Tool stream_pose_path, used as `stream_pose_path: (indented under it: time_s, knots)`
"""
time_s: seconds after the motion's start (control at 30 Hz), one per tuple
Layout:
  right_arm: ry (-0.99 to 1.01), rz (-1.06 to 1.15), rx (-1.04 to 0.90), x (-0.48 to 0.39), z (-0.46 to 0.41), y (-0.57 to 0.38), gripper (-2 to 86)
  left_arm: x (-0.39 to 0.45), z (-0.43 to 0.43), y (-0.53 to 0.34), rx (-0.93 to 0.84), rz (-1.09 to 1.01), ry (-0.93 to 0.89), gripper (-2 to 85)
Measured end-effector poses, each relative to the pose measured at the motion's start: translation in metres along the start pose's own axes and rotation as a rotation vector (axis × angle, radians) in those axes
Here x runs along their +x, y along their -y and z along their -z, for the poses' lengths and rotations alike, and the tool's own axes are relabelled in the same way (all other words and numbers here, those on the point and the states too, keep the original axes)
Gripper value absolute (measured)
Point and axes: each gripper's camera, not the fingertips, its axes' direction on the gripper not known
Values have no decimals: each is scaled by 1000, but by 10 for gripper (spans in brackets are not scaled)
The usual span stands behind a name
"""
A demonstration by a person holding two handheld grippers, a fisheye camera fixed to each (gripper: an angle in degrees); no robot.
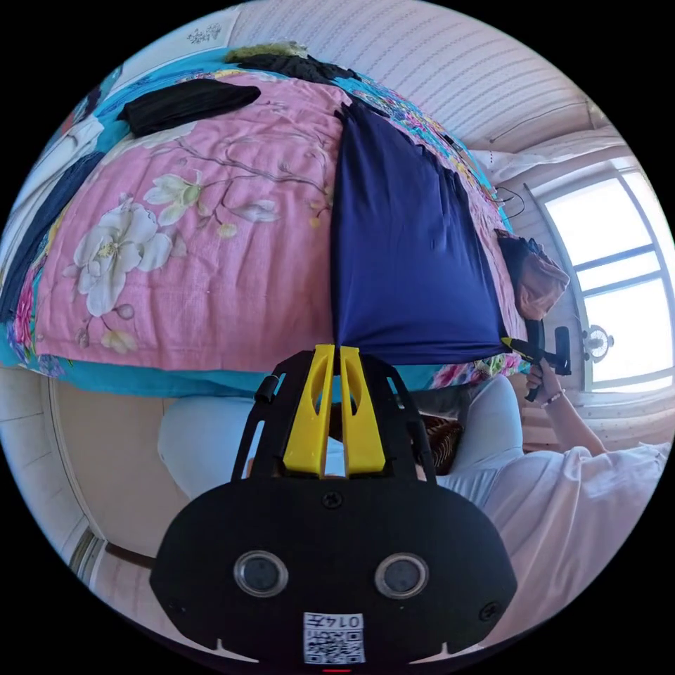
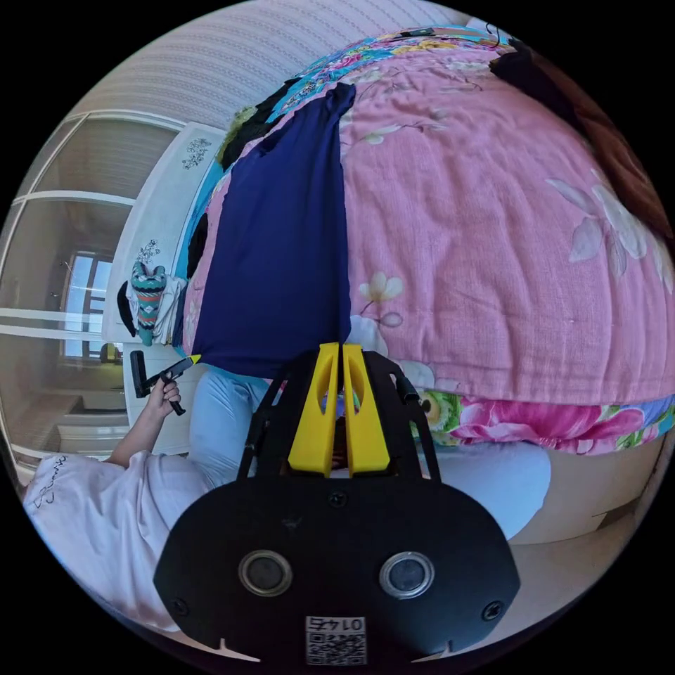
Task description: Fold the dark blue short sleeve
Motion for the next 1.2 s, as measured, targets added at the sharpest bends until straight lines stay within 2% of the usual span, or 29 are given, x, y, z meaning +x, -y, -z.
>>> stream_pose_path:
  time_s: [0.43,0.63,0.8,0.97,1.2]
  knots:
    - [-46,45,-162,-5,-45,-17,1,48,-48,-18,-159,-204,108,-5]
    - [-102,14,-164,-3,-66,-11,0,57,-63,-5,-130,-173,142,36]
    - [-179,27,-186,1,-74,-14,-3,58,-69,-2,-171,-165,67,51]
    - [-167,29,-120,3,-73,-17,-2,75,-63,4,-96,-208,92,39]
    - [-162,131,92,-5,-67,23,22,134,-85,90,29,-469,168,15]
